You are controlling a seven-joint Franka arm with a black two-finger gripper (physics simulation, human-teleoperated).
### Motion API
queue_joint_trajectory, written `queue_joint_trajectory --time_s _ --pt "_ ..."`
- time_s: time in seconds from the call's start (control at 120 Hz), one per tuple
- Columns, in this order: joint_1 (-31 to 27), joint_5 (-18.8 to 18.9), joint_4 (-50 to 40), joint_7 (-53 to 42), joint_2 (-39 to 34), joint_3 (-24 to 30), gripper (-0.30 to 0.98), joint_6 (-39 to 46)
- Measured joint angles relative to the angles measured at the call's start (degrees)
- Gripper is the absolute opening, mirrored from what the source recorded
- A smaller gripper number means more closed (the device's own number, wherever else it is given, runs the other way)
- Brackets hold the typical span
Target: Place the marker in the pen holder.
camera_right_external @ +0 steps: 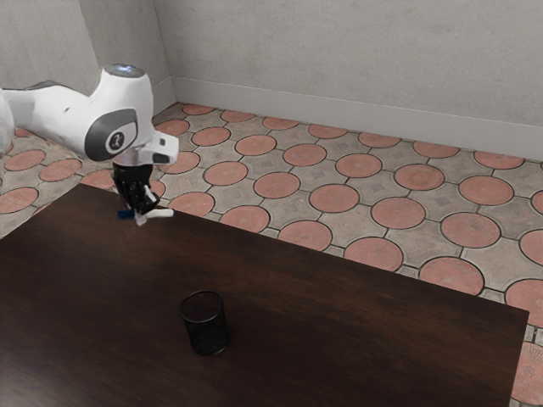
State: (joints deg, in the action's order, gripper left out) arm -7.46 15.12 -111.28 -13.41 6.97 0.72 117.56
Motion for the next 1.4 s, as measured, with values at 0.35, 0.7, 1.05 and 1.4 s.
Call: queue_joint_trajectory --time_s 0.35,0.7,1.05,1.4 --pt "8.83 -1.76 16.47 4.25 10.43 1.61 -0.09 -25.32" --pt "13.47 -8.13 17.14 7.12 10.85 1.45 -0.08 -42.00" --pt "17.36 -11.26 15.93 8.66 9.46 1.48 -0.07 -47.46" --pt "17.63 -12.15 14.86 9.49 10.99 1.45 -0.07 -46.89"
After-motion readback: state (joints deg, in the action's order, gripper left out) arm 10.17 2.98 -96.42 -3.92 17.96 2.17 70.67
